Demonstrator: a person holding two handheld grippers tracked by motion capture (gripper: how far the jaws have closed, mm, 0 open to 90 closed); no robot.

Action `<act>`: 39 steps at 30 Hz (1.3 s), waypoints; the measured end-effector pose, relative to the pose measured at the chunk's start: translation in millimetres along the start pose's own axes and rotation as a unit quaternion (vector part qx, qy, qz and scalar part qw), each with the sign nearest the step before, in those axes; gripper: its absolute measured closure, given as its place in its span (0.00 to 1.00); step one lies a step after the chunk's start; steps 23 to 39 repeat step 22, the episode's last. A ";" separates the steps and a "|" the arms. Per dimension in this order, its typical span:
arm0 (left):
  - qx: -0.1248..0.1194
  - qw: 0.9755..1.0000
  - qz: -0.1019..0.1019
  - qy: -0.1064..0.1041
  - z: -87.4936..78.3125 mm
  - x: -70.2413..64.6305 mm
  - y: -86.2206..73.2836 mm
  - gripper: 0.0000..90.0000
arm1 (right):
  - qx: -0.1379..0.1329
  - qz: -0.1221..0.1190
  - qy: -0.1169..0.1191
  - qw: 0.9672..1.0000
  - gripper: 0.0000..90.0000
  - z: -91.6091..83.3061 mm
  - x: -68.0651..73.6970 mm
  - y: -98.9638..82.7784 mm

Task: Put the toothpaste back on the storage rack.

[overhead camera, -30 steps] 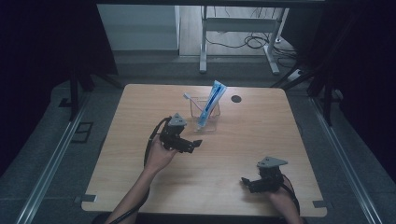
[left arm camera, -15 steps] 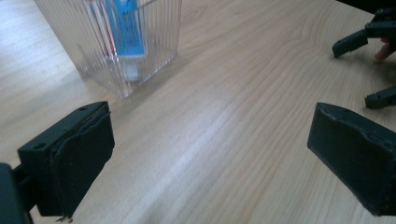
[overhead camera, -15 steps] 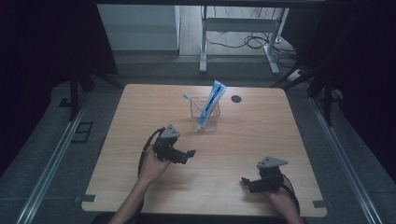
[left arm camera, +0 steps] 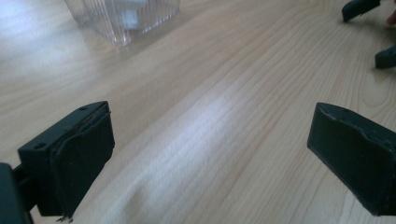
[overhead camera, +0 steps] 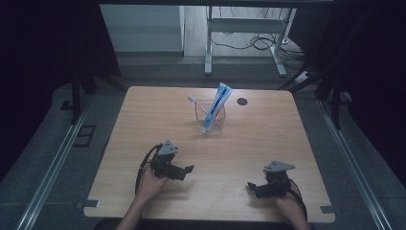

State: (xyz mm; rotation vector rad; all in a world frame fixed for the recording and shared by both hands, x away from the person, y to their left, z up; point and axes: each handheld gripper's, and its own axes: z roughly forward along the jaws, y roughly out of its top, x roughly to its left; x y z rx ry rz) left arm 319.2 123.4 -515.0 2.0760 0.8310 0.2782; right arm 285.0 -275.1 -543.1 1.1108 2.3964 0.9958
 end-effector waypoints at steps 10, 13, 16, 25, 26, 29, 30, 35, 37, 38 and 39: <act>0.027 1.000 0.002 0.010 3.6 -7.4 -23.4 0.01 | 0.000 0.000 0.000 1.000 0.03 0.0 0.0 0.0; 0.048 0.999 0.009 0.018 7.5 -10.4 -29.9 0.01 | 0.000 0.001 0.000 1.000 0.03 0.0 0.0 0.0; 0.066 0.997 0.017 0.024 8.8 -13.4 -30.3 0.01 | 0.000 0.000 -0.001 1.000 0.03 0.1 -0.1 0.0; 0.096 0.995 0.021 0.032 13.3 -16.4 -29.9 0.00 | -0.001 0.000 0.000 1.000 0.03 0.1 -0.1 -0.1; 0.096 0.995 0.021 0.032 13.3 -16.4 -29.9 0.00 | -0.001 0.000 0.000 1.000 0.03 0.1 -0.1 -0.1; 0.096 0.995 0.021 0.032 13.3 -16.4 -29.9 0.00 | -0.001 0.000 0.000 1.000 0.03 0.1 -0.1 -0.1; 0.096 0.995 0.021 0.032 13.3 -16.4 -29.9 0.00 | -0.001 0.000 0.000 1.000 0.03 0.1 -0.1 -0.1; 0.096 0.995 0.021 0.032 13.3 -16.4 -29.9 0.00 | -0.001 0.000 0.000 1.000 0.03 0.1 -0.1 -0.1; 0.096 0.995 0.021 0.032 13.3 -16.4 -29.9 0.00 | -0.001 0.000 0.000 1.000 0.03 0.1 -0.1 -0.1; 0.096 0.995 0.021 0.032 13.3 -16.4 -29.9 0.00 | -0.001 0.000 0.000 1.000 0.03 0.1 -0.1 -0.1; 0.096 0.995 0.021 0.032 13.3 -16.4 -29.9 0.00 | -0.001 0.000 0.000 1.000 0.03 0.1 -0.1 -0.1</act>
